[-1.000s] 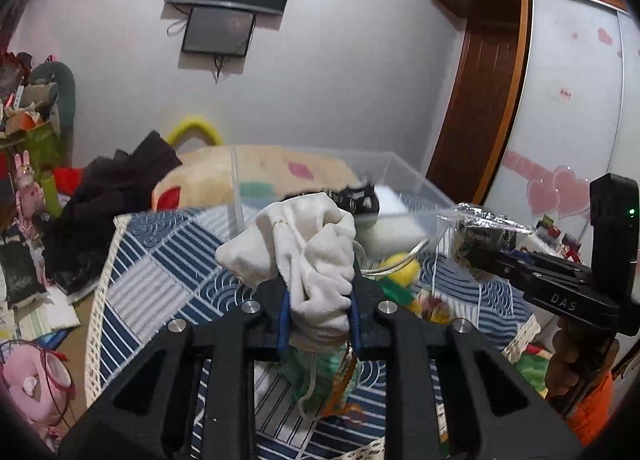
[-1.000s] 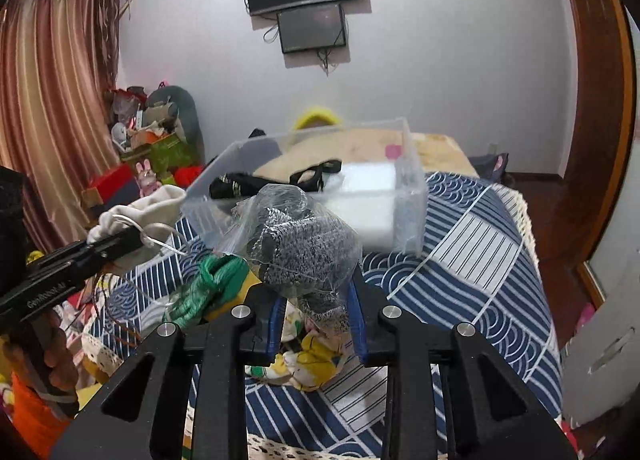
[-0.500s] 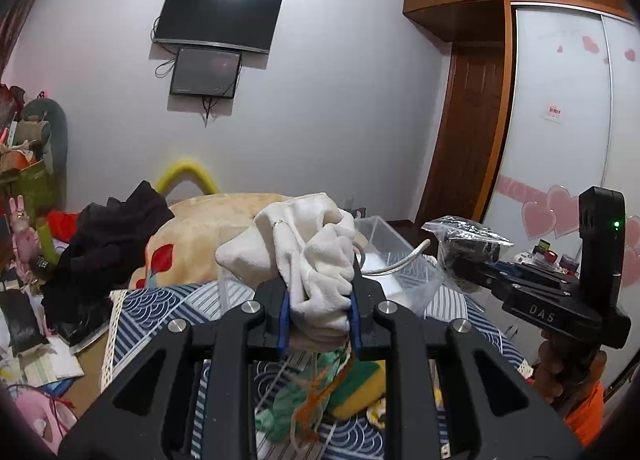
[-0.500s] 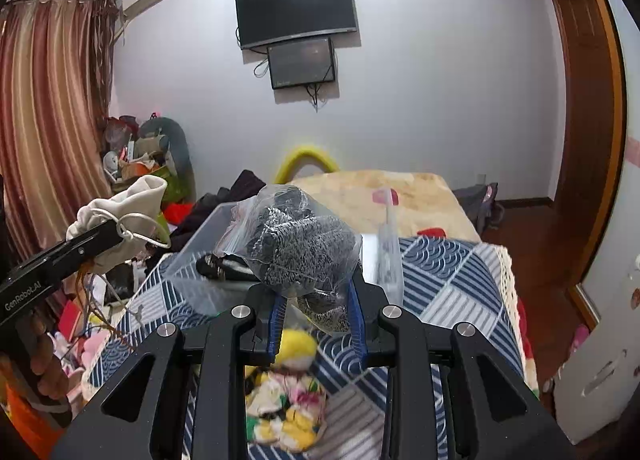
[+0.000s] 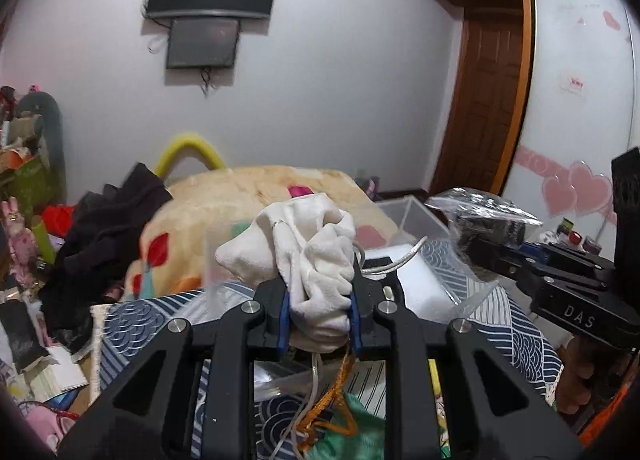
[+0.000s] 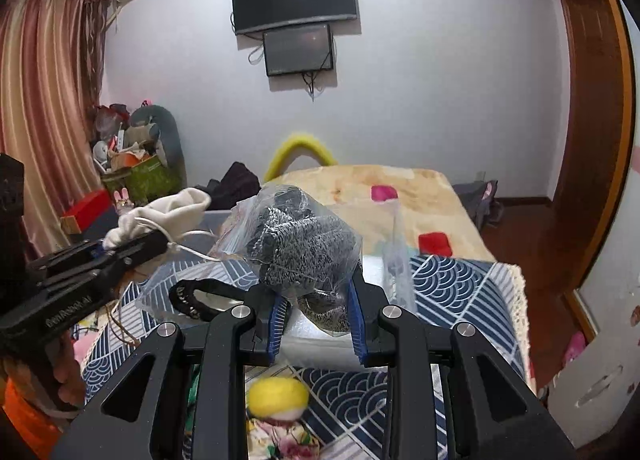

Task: Organize soft objects
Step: 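Carry both bags over the clear box and open both tools to drop them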

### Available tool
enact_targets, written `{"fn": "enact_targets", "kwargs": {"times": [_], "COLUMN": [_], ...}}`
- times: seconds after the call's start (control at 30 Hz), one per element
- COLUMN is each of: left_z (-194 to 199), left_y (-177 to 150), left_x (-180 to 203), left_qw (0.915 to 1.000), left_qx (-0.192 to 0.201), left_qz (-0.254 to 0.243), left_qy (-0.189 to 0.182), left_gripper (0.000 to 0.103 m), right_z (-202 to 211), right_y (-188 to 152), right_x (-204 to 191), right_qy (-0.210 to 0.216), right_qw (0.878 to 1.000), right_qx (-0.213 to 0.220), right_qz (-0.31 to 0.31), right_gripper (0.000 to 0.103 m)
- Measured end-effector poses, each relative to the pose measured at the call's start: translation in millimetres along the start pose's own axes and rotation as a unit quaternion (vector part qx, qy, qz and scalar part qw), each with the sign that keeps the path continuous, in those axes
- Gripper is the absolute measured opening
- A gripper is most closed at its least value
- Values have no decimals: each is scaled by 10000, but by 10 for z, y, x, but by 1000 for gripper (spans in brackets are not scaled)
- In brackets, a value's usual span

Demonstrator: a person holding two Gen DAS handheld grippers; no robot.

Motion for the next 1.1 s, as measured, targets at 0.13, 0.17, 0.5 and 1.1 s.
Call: {"fn": "enact_targets", "kwargs": {"times": [0.13, 0.17, 0.5, 1.1], "left_z": [-323, -382, -735, -319], "left_y": [-92, -114, -310, -258], "left_x": [5, 4, -59, -25], "left_qw": [9993, 9991, 9952, 9959], "left_qx": [-366, -416, -981, -856], "left_qz": [37, 16, 11, 199], "left_qy": [-55, -19, 35, -214], "left_gripper": [22, 22, 23, 49], "right_z": [-195, -247, -517, -141], "right_y": [-43, -57, -249, -198], "right_x": [-17, -27, -107, -26], "right_qy": [-32, -47, -178, 70], "right_qw": [9997, 9995, 9966, 9976], "right_qx": [-231, -302, -774, -641], "right_qz": [-34, -26, 208, 251], "right_gripper": [25, 25, 25, 48]}}
Point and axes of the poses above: each gripper's, at about its wrist camera, not at the fingertips, and z roughly against the way its jaws point, x to its right, y to its top, the point moved 3 cm from there along -z, roughly the way its jaws point, and after that the axes turned 8 degrees about x, right-handed, at the moved point
